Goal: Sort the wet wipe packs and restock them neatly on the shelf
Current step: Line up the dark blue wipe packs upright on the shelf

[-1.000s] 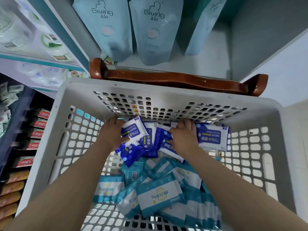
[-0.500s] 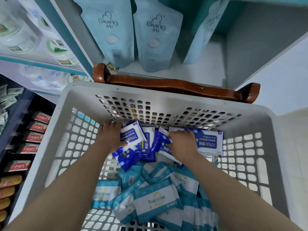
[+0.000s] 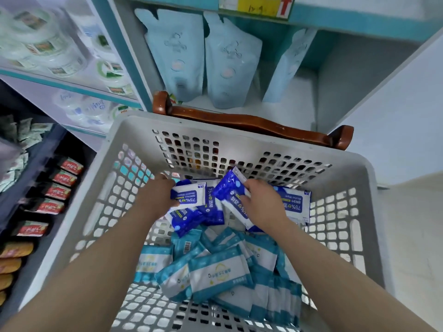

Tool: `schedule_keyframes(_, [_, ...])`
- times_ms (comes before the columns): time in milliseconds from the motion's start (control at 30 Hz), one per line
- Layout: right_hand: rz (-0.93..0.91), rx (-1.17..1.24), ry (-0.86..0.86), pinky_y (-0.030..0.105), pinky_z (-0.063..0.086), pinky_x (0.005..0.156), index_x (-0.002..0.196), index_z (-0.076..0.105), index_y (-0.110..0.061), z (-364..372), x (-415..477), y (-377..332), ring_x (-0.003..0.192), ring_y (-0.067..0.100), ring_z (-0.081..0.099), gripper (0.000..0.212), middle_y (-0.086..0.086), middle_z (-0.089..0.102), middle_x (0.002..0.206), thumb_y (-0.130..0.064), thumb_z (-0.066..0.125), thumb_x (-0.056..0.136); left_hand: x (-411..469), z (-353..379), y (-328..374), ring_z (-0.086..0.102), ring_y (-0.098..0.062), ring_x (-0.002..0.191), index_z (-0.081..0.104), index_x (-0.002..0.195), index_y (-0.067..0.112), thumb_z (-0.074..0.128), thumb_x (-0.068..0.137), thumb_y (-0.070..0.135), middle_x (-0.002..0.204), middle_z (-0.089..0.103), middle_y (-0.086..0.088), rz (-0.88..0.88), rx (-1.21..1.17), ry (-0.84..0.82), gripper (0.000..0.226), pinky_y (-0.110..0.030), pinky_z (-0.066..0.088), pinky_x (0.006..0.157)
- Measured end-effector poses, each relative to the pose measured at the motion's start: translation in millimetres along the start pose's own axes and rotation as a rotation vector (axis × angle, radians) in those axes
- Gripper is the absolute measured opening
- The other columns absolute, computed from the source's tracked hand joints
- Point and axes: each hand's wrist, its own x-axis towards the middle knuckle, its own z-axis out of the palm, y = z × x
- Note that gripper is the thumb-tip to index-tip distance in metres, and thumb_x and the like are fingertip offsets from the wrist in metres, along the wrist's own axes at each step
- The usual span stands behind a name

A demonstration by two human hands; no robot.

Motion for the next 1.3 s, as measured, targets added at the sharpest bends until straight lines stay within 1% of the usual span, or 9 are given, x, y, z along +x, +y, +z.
schedule_keyframes(167, [-0.062, 0.204, -0.032, 0.028, 0.04, 0.058, 0.09, 0.058, -0.011, -38, -21, -40, 0.072, 0.019, 0.054, 0.01, 0.005, 0.059, 0.083, -0.02, 0.056, 0.089, -62, -60, 4, 0.06, -0.023, 0.083, 0.053, 0.117, 0.014, 0.06, 0.092, 0.027, 0.099, 0.066, -0.005, -0.039, -0.489, 0.149, 0.028, -0.028, 0.038, 0.065])
schedule_keyframes(300, [-0.111, 0.392, 0.0, 0.027, 0.038, 0.057, 0.083, 0.055, -0.028, -71, -31, -96, 0.063, 0.009, 0.048, 0.009, -0.006, 0.054, 0.074, -0.024, 0.061, 0.088, -127, -105, -25, 0.067, -0.003, 0.073, 0.054, 0.112, 0.024, 0.057, 0.095, 0.021, 0.095, 0.07, 0.01, -0.053, -0.968, 0.263, 0.017, -0.013, 0.049, 0.063])
schedule_keyframes(400, [-0.173, 0.514, -0.01, 0.034, 0.052, 0.068, 0.094, 0.06, -0.028, -89, -32, -160, 0.075, 0.014, 0.063, 0.009, -0.006, 0.066, 0.087, -0.028, 0.065, 0.087, -167, -133, -62, 0.072, -0.014, 0.086, 0.057, 0.115, 0.024, 0.055, 0.096, 0.016, 0.103, 0.073, 0.001, -0.111, -1.29, 0.343, 0.02, -0.034, 0.055, 0.083])
schedule_keyframes(500, [-0.31, 0.541, 0.001, 0.031, 0.043, 0.061, 0.076, 0.055, -0.024, -97, -42, -235, 0.064, 0.009, 0.051, 0.014, -0.009, 0.054, 0.069, -0.022, 0.063, 0.087, -205, -157, -112, 0.072, -0.022, 0.09, 0.056, 0.119, 0.026, 0.057, 0.094, 0.013, 0.107, 0.073, 0.001, -0.145, -1.477, 0.435, 0.028, -0.04, 0.055, 0.082])
schedule_keyframes(700, [-0.495, 0.548, 0.011, 0.039, 0.047, 0.067, 0.086, 0.063, -0.012, -71, -70, -404, 0.072, 0.029, 0.058, 0.01, 0.009, 0.062, 0.076, -0.021, 0.064, 0.08, -288, -189, -239, 0.072, -0.023, 0.09, 0.054, 0.117, 0.021, 0.056, 0.092, 0.003, 0.109, 0.072, -0.003, -0.193, -1.554, 0.675, 0.031, -0.038, 0.058, 0.077])
schedule_keyframes(800, [-0.582, 0.576, -0.022, 0.034, 0.045, 0.065, 0.085, 0.064, -0.013, -44, -94, -496, 0.065, 0.022, 0.054, 0.01, 0.008, 0.061, 0.073, -0.022, 0.066, 0.079, -325, -199, -308, 0.072, -0.018, 0.084, 0.051, 0.118, 0.015, 0.053, 0.095, 0.005, 0.109, 0.07, -0.006, -0.252, -1.581, 0.789, 0.025, -0.027, 0.058, 0.061])
schedule_keyframes(1033, [-0.809, 0.593, -0.14, 0.035, 0.04, 0.062, 0.079, 0.058, -0.015, 18, -143, -677, 0.06, 0.015, 0.043, 0.01, -0.006, 0.049, 0.063, -0.022, 0.063, 0.084, -417, -210, -458, 0.07, -0.023, 0.093, 0.055, 0.107, 0.025, 0.043, 0.099, 0.017, 0.109, 0.07, -0.004, -0.495, -1.514, 1.068, 0.015, -0.043, 0.056, 0.082])
schedule_keyframes(1167, [-0.946, 0.485, -0.184, 0.036, 0.04, 0.065, 0.088, 0.058, -0.008, 47, -153, -756, 0.067, 0.019, 0.048, 0.013, -0.006, 0.051, 0.07, -0.021, 0.059, 0.09, -451, -209, -519, 0.067, -0.017, 0.083, 0.051, 0.116, 0.014, 0.04, 0.099, 0.013, 0.106, 0.068, -0.003, -0.631, -1.505, 1.211, 0.02, -0.029, 0.053, 0.064])
schedule_keyframes(1300, [-1.018, 0.369, -0.208, 0.032, 0.034, 0.064, 0.09, 0.054, -0.011, 80, -145, -833, 0.075, 0.023, 0.047, 0.011, -0.004, 0.049, 0.074, -0.022, 0.055, 0.092, -465, -206, -575, 0.071, -0.023, 0.086, 0.051, 0.116, 0.013, 0.041, 0.096, 0.007, 0.107, 0.069, -0.006, -0.704, -1.599, 1.256, 0.023, -0.047, 0.058, 0.077])
